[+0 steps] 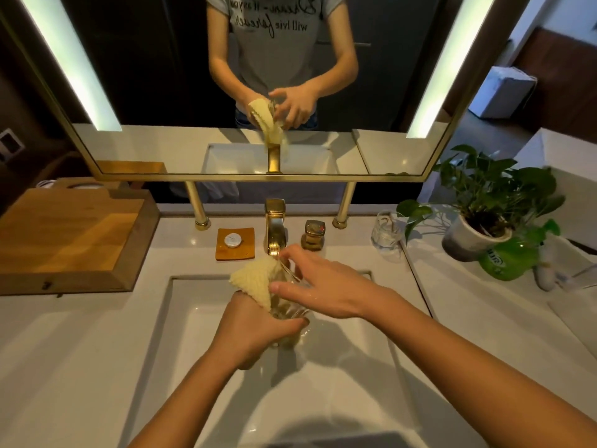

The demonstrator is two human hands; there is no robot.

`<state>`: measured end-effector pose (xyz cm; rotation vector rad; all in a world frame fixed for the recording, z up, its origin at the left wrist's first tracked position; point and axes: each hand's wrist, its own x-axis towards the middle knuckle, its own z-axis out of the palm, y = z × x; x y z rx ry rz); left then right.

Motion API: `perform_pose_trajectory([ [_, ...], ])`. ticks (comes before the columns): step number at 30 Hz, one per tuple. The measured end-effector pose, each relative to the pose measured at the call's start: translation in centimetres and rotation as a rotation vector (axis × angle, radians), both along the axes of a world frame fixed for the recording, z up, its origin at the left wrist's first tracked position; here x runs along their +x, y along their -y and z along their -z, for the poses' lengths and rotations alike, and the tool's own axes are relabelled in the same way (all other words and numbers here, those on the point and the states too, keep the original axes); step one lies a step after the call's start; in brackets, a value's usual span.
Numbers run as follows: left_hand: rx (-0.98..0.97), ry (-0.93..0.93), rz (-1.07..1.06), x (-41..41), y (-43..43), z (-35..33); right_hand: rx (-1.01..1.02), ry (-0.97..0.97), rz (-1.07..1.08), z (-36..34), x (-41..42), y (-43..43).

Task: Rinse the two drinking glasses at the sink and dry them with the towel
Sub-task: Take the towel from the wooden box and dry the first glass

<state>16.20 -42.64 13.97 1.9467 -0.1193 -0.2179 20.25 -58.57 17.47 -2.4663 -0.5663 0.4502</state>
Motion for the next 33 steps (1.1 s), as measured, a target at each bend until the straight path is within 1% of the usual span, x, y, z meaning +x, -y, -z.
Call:
perform_pose_trajectory([
  [1,0.02,0.012,-0.036,-0.1,0.3,0.1,-0.053,0.01,0.033,-0.1,-0.1,-0.1],
  [2,0.009,0.012,-0.055,-0.1,0.4,0.2,-0.059,0.02,0.067,-0.1,-0.3,-0.2],
  [7,0.062,0.072,-0.004,0.2,0.2,-0.6,0.086,0.1,0.109,-0.4,-0.6,-0.4],
  [9,-0.018,0.047,0.035,0.3,-0.1,-1.1,0.129,0.127,0.077,-0.5,-0.6,-0.4],
  [10,-0.084,0.01,0.061,0.3,-0.4,-1.3,0.155,0.141,0.048,-0.5,-0.5,-0.4],
  [12,-0.253,-0.153,0.159,0.8,-1.3,-1.9,0.231,0.195,-0.031,-0.6,-0.3,-0.5],
  [15,-0.531,-0.444,0.484,1.7,-3.2,-1.8,0.334,0.31,-0.148,-0.6,-0.6,-0.7],
  [16,-0.587,-0.491,0.559,1.9,-3.6,-1.5,0.336,0.349,-0.181,-0.6,-0.7,-0.9],
  [17,-0.605,-0.51,0.594,2.2,-3.9,-1.2,0.325,0.38,-0.205,-0.6,-0.8,-1.1],
  [18,-0.592,-0.512,0.585,2.4,-4.0,-1.0,0.308,0.393,-0.216,-0.7,-0.8,-1.1],
  [21,-0.556,-0.479,0.47,2.3,-4.1,-1.2,0.217,0.336,-0.2,-0.6,0.2,-0.8],
  [22,-0.533,-0.451,0.414,2.2,-3.9,-1.4,0.185,0.29,-0.17,-0.5,0.6,-0.8],
  [23,-0.471,-0.413,0.35,2.1,-3.6,-1.8,0.163,0.236,-0.123,-0.4,0.9,-0.9],
  [24,-0.343,-0.347,0.281,2.0,-3.1,-1.9,0.155,0.164,-0.062,-0.4,1.0,-1.0],
  [25,-0.131,-0.238,0.199,1.9,-2.5,-2.0,0.153,0.066,0.003,-0.3,1.1,-1.2],
  [27,0.398,0.063,0.071,2.0,-1.3,-1.6,0.167,-0.161,0.114,0.0,1.2,-1.5],
  [28,0.551,0.157,0.027,2.0,-0.8,-1.2,0.188,-0.22,0.16,0.4,1.3,-1.6],
  [29,0.584,0.175,0.001,2.0,-0.4,-0.9,0.216,-0.224,0.204,0.9,1.4,-1.6],
  [31,0.514,0.146,0.0,2.2,-0.4,-0.4,0.284,-0.157,0.271,1.7,1.7,-1.6],
  [33,0.424,0.125,0.094,2.9,-1.0,-0.6,0.316,-0.074,0.272,2.2,1.5,-1.6],
])
